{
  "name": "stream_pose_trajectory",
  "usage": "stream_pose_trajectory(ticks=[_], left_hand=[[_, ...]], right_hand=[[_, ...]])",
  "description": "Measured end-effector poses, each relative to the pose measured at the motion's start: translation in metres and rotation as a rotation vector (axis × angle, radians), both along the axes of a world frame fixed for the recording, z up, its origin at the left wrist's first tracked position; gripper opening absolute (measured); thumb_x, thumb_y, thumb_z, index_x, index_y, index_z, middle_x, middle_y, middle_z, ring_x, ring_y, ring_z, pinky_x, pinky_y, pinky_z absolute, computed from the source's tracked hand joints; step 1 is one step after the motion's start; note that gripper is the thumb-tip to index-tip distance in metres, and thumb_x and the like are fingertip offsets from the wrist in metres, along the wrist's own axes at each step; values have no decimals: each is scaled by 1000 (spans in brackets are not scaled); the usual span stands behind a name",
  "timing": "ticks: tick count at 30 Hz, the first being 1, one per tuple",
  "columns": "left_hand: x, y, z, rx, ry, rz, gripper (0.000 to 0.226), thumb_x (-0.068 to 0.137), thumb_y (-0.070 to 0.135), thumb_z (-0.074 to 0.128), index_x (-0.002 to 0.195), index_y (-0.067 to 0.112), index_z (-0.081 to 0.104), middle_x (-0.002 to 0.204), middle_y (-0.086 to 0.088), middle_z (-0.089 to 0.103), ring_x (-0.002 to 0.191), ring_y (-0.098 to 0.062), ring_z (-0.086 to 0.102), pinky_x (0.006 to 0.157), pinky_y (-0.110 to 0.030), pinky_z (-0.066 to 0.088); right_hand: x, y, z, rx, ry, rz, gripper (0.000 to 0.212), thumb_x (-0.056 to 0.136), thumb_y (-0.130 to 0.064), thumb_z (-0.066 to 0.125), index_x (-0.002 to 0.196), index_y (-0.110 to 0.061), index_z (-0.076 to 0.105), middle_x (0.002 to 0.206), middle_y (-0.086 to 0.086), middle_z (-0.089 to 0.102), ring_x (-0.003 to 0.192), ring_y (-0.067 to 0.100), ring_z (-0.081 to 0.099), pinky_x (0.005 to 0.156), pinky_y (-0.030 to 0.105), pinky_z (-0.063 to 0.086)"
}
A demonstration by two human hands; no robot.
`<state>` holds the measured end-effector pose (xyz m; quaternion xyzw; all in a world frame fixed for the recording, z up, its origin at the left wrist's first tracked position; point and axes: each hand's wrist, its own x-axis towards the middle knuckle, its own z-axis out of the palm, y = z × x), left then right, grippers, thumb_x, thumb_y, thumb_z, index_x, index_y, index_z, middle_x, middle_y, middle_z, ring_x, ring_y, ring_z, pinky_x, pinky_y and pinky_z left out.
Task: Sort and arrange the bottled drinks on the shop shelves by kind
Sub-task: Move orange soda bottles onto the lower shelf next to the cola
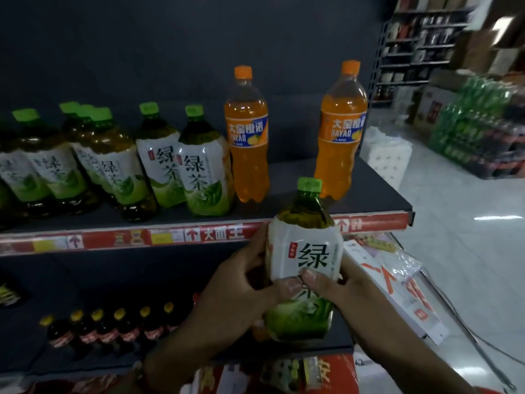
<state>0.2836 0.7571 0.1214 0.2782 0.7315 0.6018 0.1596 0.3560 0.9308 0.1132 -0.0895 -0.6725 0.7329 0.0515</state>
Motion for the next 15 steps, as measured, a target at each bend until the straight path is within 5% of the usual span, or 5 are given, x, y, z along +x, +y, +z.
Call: stream_pose_trajectory(ticks=[5,10,12,15], left_hand=[[-51,-6,19,68,210,-97,77,80,23,77,142,45,38,128,24,62,117,1,60,92,-22,53],[-98,0,44,-374,816,79,99,72,77,59,153,38,19,155,11,29,141,-11,28,115,-42,33],[-115,5,67,-527,1073,156,102,70,87,44,154,37,16,162,-3,14,147,-25,9,119,-50,15],[-141,11,105,-568,1340,329,103,69,93,31,153,34,21,161,-17,16,148,-41,6,115,-63,3]], right_hand=[[-43,-6,25,132,147,-118,52,57,-29,77,108,-28,64,97,-7,76,89,13,72,68,24,58],[-68,5,46,235,280,-194,65,60,-27,88,119,-25,61,104,-3,74,96,15,71,74,30,59],[-80,12,53,207,327,-189,63,63,-24,88,119,-24,60,107,1,74,98,19,71,76,33,59],[-100,25,56,166,357,-153,62,68,-16,83,125,-20,56,110,7,72,100,26,70,78,40,58]])
